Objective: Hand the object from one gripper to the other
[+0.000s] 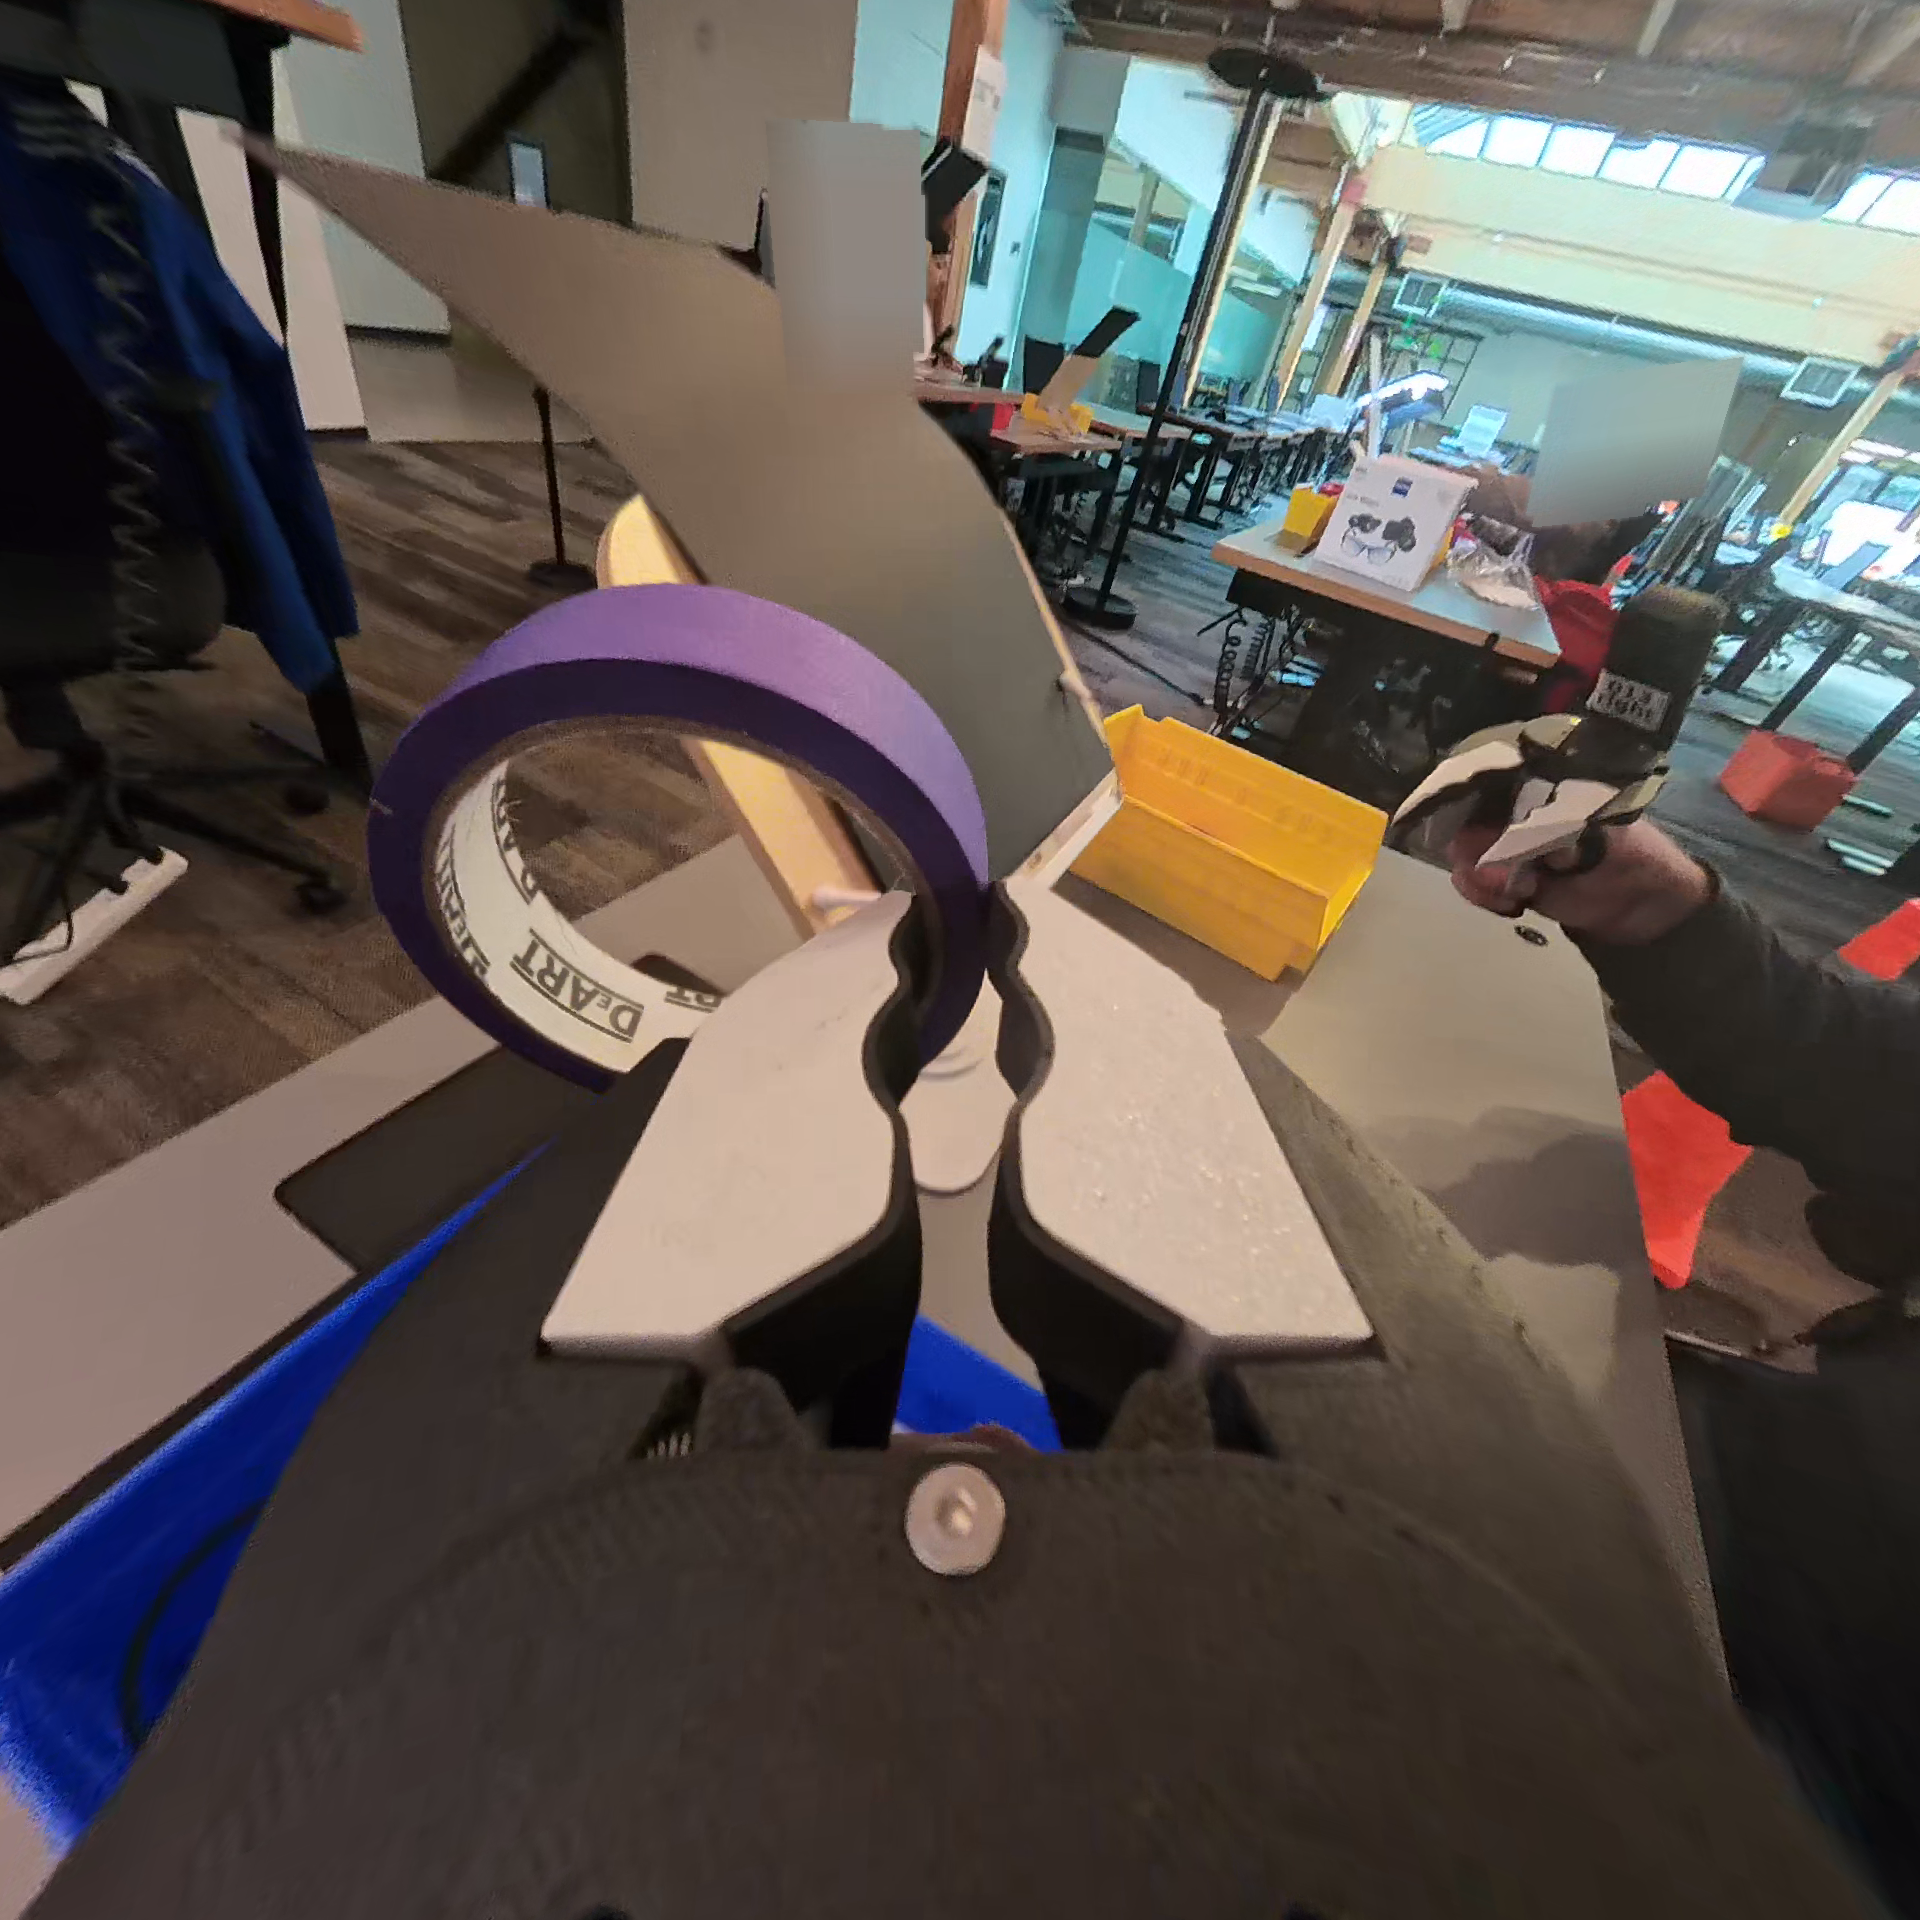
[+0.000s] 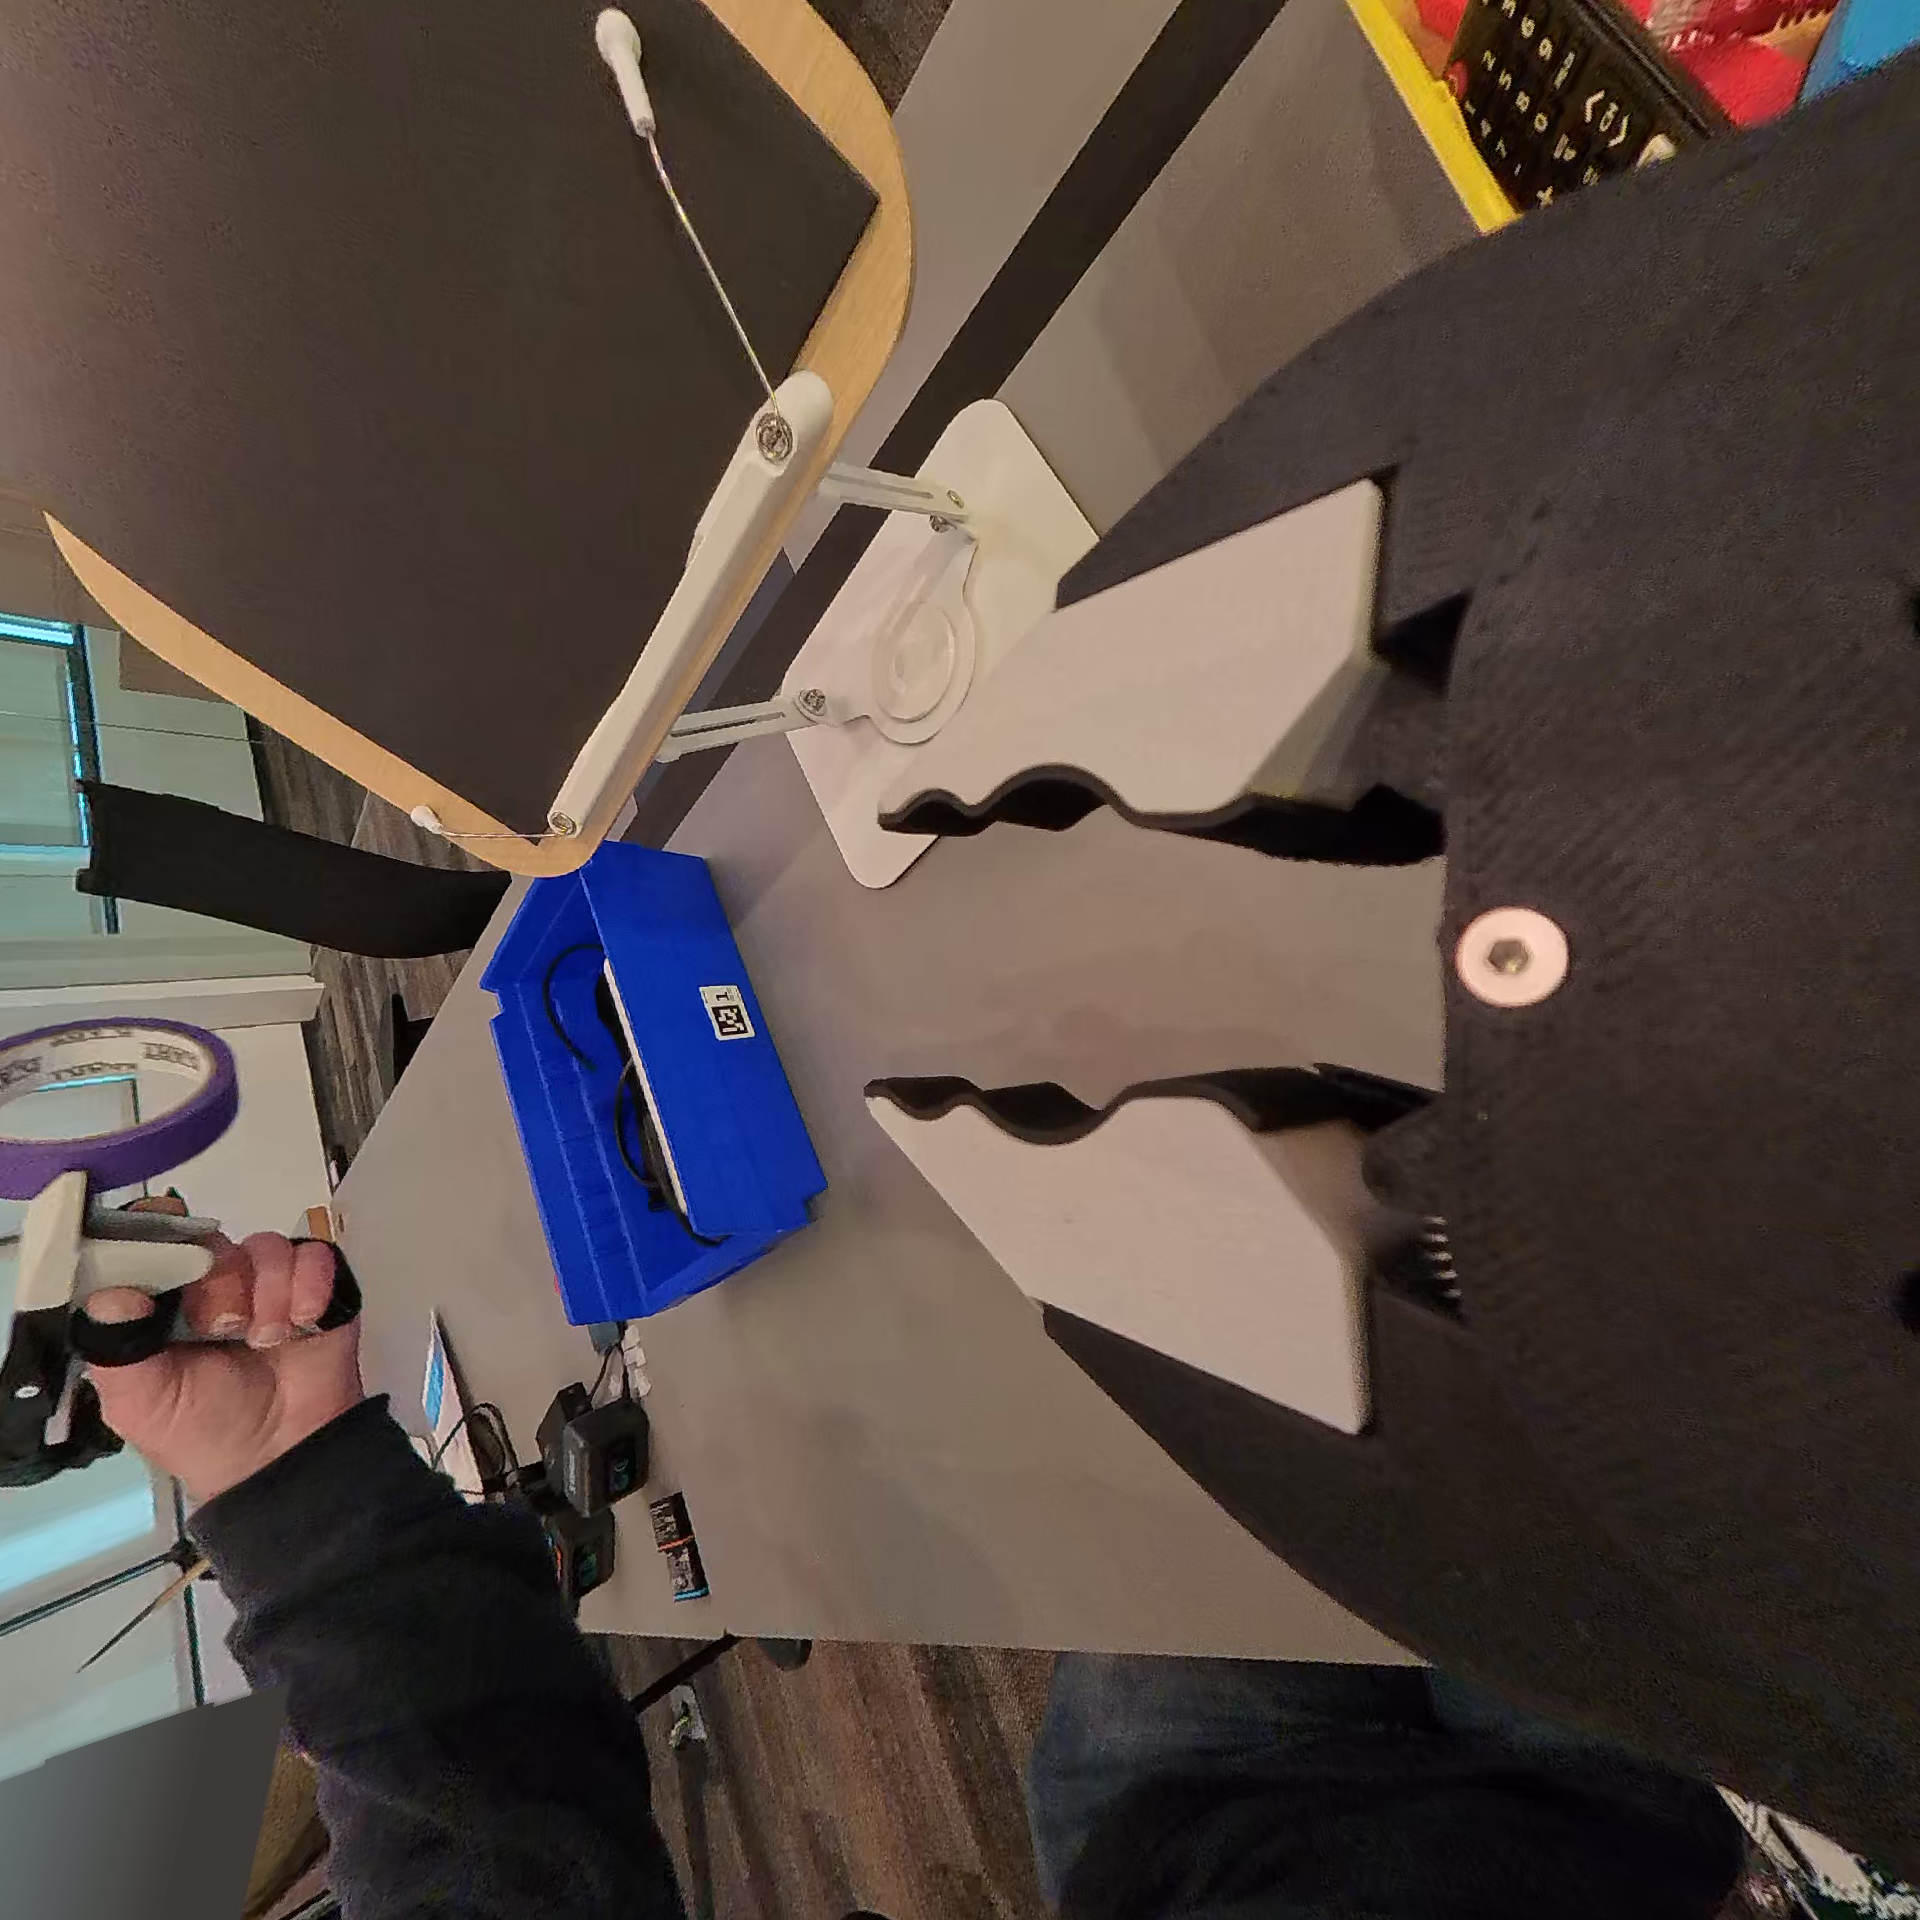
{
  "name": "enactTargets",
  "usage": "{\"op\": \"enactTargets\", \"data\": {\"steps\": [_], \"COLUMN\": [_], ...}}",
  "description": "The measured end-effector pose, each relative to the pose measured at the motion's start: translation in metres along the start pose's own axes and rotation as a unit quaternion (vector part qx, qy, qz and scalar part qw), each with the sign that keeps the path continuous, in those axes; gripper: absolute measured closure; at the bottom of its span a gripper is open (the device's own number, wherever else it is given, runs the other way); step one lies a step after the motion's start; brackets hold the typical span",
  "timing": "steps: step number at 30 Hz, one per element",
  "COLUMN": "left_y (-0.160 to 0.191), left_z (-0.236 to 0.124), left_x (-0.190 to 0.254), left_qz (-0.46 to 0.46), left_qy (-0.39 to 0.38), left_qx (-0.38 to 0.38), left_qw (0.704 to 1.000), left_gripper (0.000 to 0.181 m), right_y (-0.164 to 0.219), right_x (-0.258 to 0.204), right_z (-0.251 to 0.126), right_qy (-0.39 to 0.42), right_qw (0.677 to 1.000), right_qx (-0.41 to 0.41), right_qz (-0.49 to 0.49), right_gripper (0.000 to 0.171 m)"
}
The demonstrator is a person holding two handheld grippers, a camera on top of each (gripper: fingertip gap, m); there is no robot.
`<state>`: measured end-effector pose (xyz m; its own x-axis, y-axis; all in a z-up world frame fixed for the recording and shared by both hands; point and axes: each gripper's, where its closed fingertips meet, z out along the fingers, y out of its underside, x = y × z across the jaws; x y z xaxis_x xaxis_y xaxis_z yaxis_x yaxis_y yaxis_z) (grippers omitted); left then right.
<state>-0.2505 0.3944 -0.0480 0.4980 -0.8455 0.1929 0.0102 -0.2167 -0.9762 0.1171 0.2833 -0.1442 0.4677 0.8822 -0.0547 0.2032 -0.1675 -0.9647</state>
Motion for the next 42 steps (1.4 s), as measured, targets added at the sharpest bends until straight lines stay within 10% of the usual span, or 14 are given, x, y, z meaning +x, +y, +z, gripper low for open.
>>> {"op": "enactTargets", "data": {"steps": [24,34,39,42], "left_y": [0.098,0.127,0.133,0.138], "left_z": [0.077,0.09,0.098,0.103], "left_x": [0.217,0.283,0.304,0.305], "left_qz": [-0.01,-0.018,-0.013,-0.016], "left_qy": [0.292,0.376,0.406,0.406], "left_qx": [-0.015,-0.042,-0.04,-0.042], "left_qw": [0.956,0.926,0.913,0.913], "left_gripper": [0.172,0.172,0.172,0.171], "right_y": [-0.039,-0.034,-0.021,-0.017], "right_x": [-0.069,-0.084,-0.094,-0.091], "right_z": [0.062,0.101,0.103,0.098], "right_qy": [-0.004,-0.017,-0.081,-0.088], "right_qw": [0.983,0.976,0.981,0.987], "right_qx": [0.077,0.042,0.035,0.028], "right_qz": [-0.166,-0.215,-0.171,-0.132], "right_gripper": [0.09,0.109,0.162,0.164]}}
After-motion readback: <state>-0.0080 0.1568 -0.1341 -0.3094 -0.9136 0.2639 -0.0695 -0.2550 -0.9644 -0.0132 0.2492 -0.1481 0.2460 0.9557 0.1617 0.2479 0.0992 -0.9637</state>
